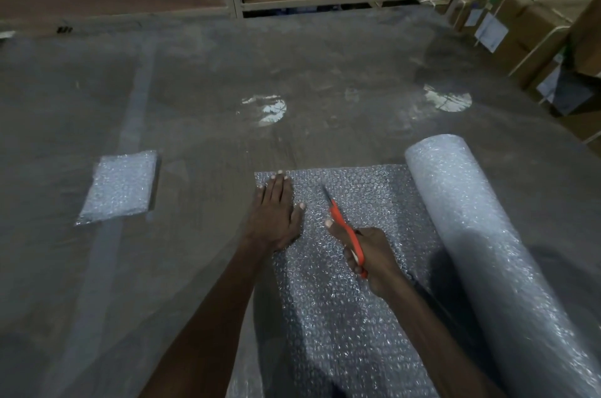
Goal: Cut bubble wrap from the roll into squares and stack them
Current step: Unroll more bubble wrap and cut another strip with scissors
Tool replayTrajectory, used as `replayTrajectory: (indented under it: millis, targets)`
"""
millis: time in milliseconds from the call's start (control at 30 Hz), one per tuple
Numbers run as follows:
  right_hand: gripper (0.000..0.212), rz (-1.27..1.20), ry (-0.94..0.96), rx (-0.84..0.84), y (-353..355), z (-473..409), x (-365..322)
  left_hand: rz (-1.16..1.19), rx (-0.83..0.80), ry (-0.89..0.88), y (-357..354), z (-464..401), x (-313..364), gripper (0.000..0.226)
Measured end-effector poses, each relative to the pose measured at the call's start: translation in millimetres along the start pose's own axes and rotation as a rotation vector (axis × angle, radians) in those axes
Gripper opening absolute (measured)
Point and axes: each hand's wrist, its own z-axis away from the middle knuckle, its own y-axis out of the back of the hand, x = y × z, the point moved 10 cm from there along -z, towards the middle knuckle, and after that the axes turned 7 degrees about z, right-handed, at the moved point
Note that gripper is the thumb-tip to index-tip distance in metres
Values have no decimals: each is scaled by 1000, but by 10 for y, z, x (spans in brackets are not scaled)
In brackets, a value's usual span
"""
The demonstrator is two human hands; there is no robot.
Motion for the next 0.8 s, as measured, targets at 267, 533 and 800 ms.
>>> replayTrajectory:
  millis: [267, 533, 800]
  targets:
    - [42, 68, 7, 25, 6, -80, -69, -10, -10, 16, 5, 3, 8, 76]
    - [42, 72, -8, 23, -11, -126, -41, 2, -6, 21, 5, 8, 3, 77]
    - [44, 79, 2, 26, -33, -220, -97, 0, -4, 20, 1, 9, 3, 77]
